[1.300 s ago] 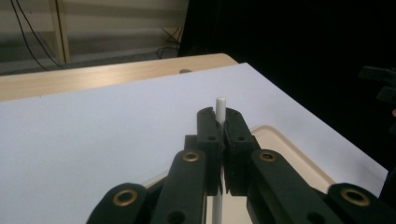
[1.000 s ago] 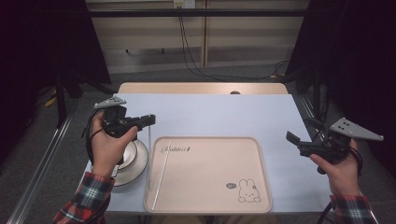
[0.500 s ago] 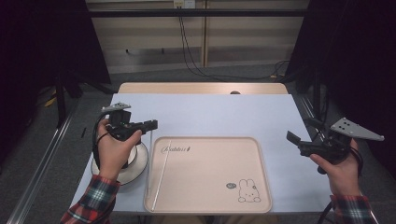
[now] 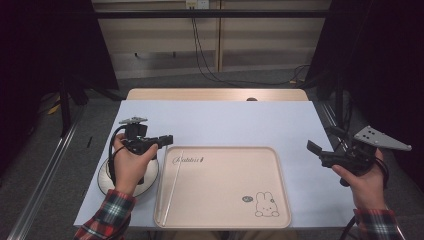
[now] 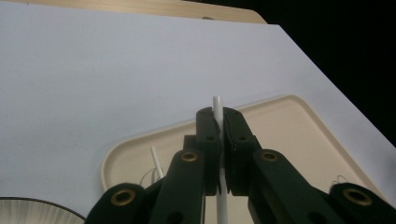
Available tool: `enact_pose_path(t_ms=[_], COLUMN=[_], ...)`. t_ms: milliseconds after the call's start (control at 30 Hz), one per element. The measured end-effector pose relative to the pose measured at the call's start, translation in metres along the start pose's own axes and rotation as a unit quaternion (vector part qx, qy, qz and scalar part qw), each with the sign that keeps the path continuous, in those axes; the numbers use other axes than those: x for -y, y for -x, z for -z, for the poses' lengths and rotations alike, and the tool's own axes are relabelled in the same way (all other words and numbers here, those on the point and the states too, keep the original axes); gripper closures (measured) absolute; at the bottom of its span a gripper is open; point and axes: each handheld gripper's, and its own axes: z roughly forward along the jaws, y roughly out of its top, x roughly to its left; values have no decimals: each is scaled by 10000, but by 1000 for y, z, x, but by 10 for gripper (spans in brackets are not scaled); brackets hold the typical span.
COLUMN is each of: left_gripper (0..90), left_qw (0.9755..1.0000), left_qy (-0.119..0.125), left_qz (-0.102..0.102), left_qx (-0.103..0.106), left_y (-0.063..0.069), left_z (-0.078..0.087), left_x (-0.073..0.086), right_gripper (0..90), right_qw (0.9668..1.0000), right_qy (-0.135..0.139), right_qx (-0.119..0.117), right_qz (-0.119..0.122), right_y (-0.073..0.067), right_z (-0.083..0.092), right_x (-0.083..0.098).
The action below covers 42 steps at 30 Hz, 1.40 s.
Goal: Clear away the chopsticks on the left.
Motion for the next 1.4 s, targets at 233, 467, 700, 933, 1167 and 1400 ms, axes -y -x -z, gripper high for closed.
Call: enact_pose_path(t_ms=[233, 467, 700, 933, 1167, 1400], left_gripper=[855, 852, 852, 849, 842, 838], left_qw=[9997, 9981, 9969, 9944, 9913, 9894], left_qy=[-48, -194, -325, -535, -711, -815], left_qz=[66, 269, 371, 454, 551, 610], left_qx=[-217, -514, -611, -790, -961, -1035], left_y=[-4, -8, -11, -16, -21, -24], left_z=[-11, -25, -35, -45, -55, -60], left_x=[6, 11, 15, 20, 26, 31], right_gripper=[36, 36, 36, 37, 37, 37], right_qw=[10000, 10000, 10000, 10000, 10000, 10000], right_qy=[-47, -28, -24, -30, -21, -41], right_qx=[-16, 4, -18, -20, -21, -27], right_qz=[44, 40, 77, 54, 62, 72], right_y=[0, 0, -1, -1, -1, -1], right_z=[0, 0, -1, -1, -1, -1], right_x=[0, 0, 1, 1, 1, 1])
